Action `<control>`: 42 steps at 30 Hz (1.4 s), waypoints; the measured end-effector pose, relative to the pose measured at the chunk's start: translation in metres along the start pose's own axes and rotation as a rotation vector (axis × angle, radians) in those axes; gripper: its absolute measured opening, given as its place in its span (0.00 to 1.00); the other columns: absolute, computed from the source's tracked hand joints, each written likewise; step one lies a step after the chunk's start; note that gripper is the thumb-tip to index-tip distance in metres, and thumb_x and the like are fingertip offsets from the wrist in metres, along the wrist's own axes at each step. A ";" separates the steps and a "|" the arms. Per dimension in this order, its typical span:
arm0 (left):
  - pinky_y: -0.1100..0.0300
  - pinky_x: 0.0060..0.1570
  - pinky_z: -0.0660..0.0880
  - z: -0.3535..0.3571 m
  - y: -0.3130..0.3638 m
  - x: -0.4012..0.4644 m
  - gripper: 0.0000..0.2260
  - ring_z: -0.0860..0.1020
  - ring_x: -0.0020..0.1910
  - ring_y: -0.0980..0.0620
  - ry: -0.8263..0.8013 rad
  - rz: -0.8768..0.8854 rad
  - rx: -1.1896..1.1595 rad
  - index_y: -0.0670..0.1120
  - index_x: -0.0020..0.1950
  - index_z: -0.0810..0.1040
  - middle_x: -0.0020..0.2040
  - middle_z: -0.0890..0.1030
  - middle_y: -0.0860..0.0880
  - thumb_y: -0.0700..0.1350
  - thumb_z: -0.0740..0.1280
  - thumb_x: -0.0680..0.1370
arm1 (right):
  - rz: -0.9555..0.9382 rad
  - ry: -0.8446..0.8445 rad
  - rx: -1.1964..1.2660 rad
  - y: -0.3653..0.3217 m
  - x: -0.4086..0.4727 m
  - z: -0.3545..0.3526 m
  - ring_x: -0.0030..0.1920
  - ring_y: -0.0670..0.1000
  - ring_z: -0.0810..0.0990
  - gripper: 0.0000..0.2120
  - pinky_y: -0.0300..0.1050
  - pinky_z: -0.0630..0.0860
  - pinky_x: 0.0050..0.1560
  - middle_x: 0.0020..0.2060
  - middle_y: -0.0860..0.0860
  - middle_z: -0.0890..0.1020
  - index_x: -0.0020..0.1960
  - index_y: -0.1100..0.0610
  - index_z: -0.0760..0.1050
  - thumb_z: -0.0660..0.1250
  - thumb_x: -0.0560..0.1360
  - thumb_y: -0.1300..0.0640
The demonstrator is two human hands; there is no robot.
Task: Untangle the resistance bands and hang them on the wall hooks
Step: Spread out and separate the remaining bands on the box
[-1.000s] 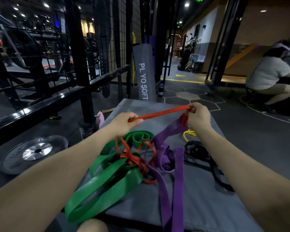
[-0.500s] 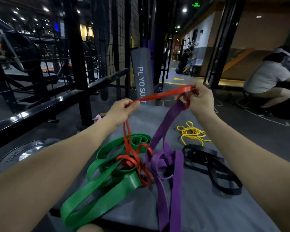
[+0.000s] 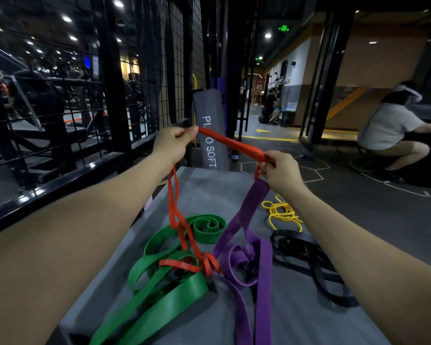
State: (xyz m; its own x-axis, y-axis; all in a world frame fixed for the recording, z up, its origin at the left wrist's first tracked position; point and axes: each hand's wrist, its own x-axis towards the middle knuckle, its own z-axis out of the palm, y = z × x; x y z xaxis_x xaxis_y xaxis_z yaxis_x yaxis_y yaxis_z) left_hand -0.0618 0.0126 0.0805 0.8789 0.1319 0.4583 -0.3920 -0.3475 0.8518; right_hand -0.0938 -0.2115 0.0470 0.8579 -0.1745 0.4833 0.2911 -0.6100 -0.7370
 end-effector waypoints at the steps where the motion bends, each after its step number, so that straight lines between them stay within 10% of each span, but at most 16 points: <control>1: 0.62 0.25 0.60 0.001 -0.005 -0.004 0.15 0.63 0.25 0.55 -0.006 -0.014 0.072 0.49 0.35 0.77 0.23 0.65 0.52 0.54 0.63 0.77 | 0.015 0.015 0.011 0.002 0.000 0.001 0.43 0.52 0.78 0.13 0.26 0.74 0.32 0.42 0.54 0.78 0.57 0.61 0.76 0.57 0.77 0.69; 9: 0.61 0.28 0.65 -0.009 -0.068 -0.032 0.23 0.70 0.26 0.52 -0.266 -0.219 0.519 0.47 0.31 0.79 0.24 0.70 0.49 0.64 0.63 0.73 | 0.034 -0.040 -0.114 0.029 -0.015 -0.001 0.45 0.57 0.82 0.07 0.52 0.79 0.50 0.41 0.56 0.82 0.48 0.58 0.74 0.61 0.75 0.67; 16: 0.54 0.38 0.77 -0.008 -0.085 -0.027 0.29 0.79 0.34 0.44 -0.001 -0.330 0.414 0.44 0.30 0.74 0.31 0.79 0.46 0.71 0.68 0.63 | -0.119 -0.376 -0.513 0.046 -0.031 0.001 0.49 0.59 0.77 0.11 0.50 0.71 0.48 0.46 0.58 0.81 0.50 0.60 0.77 0.61 0.78 0.54; 23: 0.58 0.41 0.67 -0.021 -0.121 -0.040 0.10 0.75 0.42 0.49 -0.598 0.037 0.909 0.48 0.39 0.73 0.36 0.72 0.52 0.50 0.72 0.72 | -0.022 -0.364 -0.584 0.079 -0.033 -0.001 0.51 0.61 0.78 0.12 0.52 0.74 0.51 0.47 0.59 0.81 0.54 0.59 0.79 0.62 0.77 0.54; 28: 0.52 0.53 0.75 -0.030 -0.160 -0.051 0.11 0.77 0.52 0.40 -0.477 -0.227 1.004 0.44 0.49 0.79 0.49 0.76 0.41 0.50 0.62 0.78 | 0.099 -0.235 -0.533 0.088 -0.031 0.011 0.45 0.59 0.77 0.10 0.44 0.66 0.41 0.42 0.59 0.81 0.51 0.61 0.80 0.63 0.77 0.57; 33: 0.67 0.21 0.63 -0.026 -0.148 -0.045 0.26 0.66 0.16 0.53 -0.419 -0.714 0.406 0.42 0.34 0.71 0.21 0.71 0.47 0.62 0.54 0.78 | 0.161 -0.237 -0.459 0.091 -0.033 0.024 0.48 0.62 0.78 0.11 0.46 0.69 0.43 0.44 0.61 0.82 0.51 0.62 0.80 0.64 0.77 0.56; 42: 0.71 0.12 0.59 0.011 -0.027 0.019 0.16 0.63 0.12 0.61 -0.116 -0.713 -0.355 0.46 0.37 0.67 0.22 0.73 0.49 0.56 0.58 0.80 | 0.132 -0.237 -0.288 0.069 -0.029 0.034 0.44 0.60 0.77 0.11 0.45 0.66 0.41 0.39 0.58 0.77 0.49 0.63 0.79 0.63 0.77 0.56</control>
State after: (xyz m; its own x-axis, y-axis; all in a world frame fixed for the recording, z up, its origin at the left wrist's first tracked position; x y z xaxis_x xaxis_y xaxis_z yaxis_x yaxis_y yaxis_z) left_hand -0.0314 0.0144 0.0637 0.9651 0.1064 -0.2392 0.2286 0.1027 0.9681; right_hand -0.0840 -0.2219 -0.0340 0.9637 -0.1035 0.2459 0.0697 -0.7920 -0.6065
